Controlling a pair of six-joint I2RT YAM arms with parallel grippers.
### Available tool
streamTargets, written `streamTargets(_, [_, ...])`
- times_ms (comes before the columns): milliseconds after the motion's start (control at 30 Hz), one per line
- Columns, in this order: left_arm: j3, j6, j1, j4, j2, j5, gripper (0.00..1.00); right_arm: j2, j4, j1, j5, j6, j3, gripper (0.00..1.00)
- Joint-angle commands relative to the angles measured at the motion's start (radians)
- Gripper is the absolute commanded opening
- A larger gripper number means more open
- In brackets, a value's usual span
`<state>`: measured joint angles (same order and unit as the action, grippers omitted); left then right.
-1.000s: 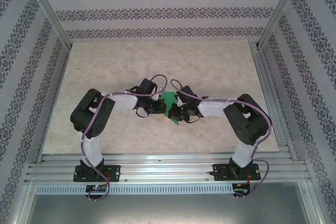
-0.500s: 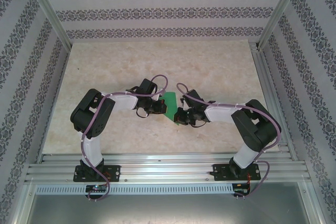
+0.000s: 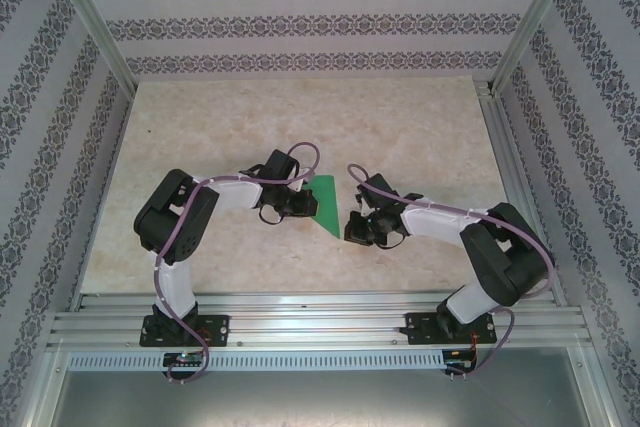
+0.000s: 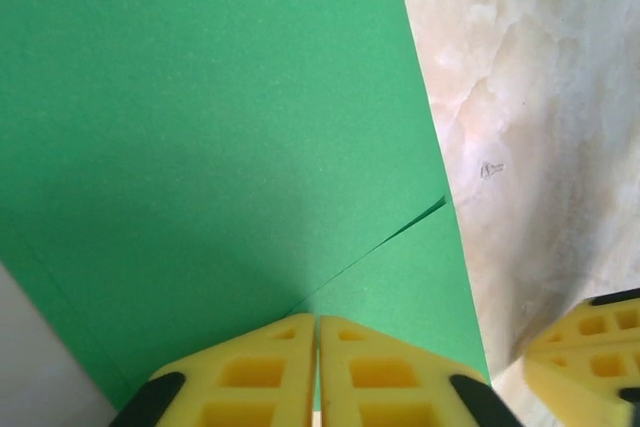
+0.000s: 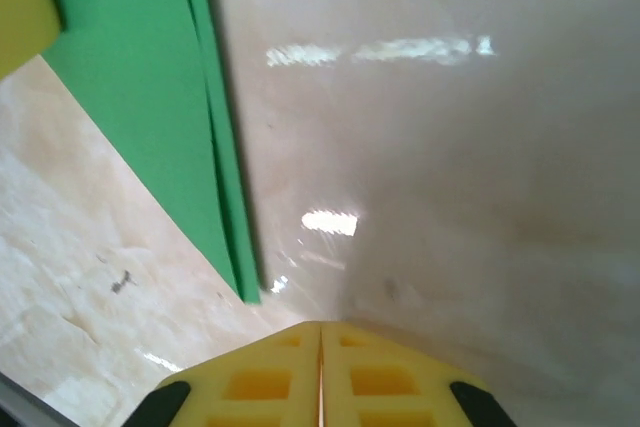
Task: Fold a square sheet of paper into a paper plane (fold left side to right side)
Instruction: Third fold the triangle at the center of the table, then fourth fold the wing at the center of the table.
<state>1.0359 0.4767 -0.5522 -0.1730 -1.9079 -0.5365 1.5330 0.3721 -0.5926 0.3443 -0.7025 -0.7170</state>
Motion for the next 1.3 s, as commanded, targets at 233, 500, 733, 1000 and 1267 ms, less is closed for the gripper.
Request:
streamTargets(233, [0.053,0.028,0.062,-0.116,0.249,0.004,0.43,0.029,0.218,-0.021,-0.174,0.139,-0.270,0.19])
streamTargets(500, [-0.076,0.117,0.152,-0.094,0.324,-0.037,0.52,0.221,0.212,-0.049,-0.209,0.168,-0.436,0.32])
streamTargets(733, [-0.138,0.139,0.169,-0.044,0.310,-0.046,0.52,0.299,0.157,-0.018,-0.155,0.199,-0.463,0.38])
streamTargets(1000, [-0.146,0.128,0.171,-0.048,0.303,-0.044,0.51,0.338,0.051,0.010,0.011,0.242,-0.439,0.38])
streamTargets(1267, [-0.151,0.124,0.169,-0.057,0.305,-0.039,0.50,0.362,0.038,0.016,0.028,0.244,-0.433,0.30])
